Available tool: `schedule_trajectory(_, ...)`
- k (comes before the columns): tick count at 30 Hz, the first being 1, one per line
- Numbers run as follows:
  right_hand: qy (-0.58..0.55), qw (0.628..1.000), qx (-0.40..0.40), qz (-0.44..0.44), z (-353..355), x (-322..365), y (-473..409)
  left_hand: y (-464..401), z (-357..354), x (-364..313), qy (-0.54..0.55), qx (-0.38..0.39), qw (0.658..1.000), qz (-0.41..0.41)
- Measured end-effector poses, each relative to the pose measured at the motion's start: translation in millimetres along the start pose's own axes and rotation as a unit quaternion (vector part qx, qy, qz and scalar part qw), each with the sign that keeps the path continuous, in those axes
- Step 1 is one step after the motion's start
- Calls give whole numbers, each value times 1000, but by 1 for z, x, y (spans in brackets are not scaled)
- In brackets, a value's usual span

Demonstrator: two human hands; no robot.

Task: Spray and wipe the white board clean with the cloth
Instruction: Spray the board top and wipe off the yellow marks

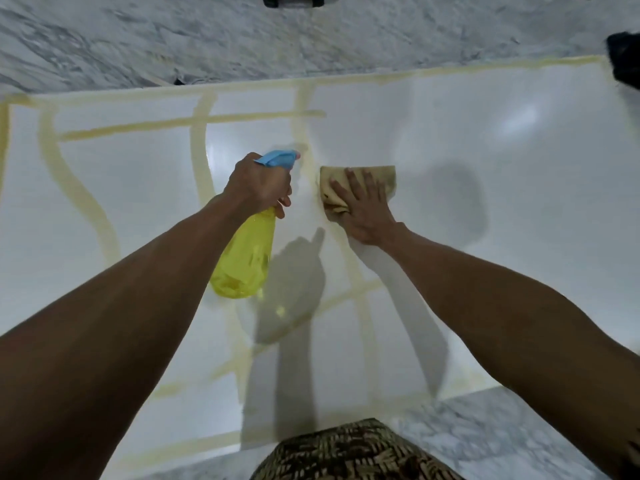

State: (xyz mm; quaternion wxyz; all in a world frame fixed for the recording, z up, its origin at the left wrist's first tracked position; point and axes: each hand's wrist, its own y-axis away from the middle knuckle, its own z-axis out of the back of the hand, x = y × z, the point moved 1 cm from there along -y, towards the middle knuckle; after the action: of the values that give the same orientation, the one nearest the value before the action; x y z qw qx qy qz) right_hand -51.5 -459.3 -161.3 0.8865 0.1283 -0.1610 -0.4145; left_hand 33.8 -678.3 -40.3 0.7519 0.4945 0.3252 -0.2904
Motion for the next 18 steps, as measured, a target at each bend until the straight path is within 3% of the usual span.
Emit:
schedule_trajectory(12, -60, 997, 47, -18, -92, 76, 227, 137, -35, 57, -6, 42, 999, 17)
schedule_trajectory(16, -73, 985, 146, -55, -99, 115, 277, 165, -30, 67, 13, 39, 999, 16)
schedule_trajectory(18, -153, 963, 210, -72, -84, 129, 289, 173, -24, 67, 19, 33, 999, 14)
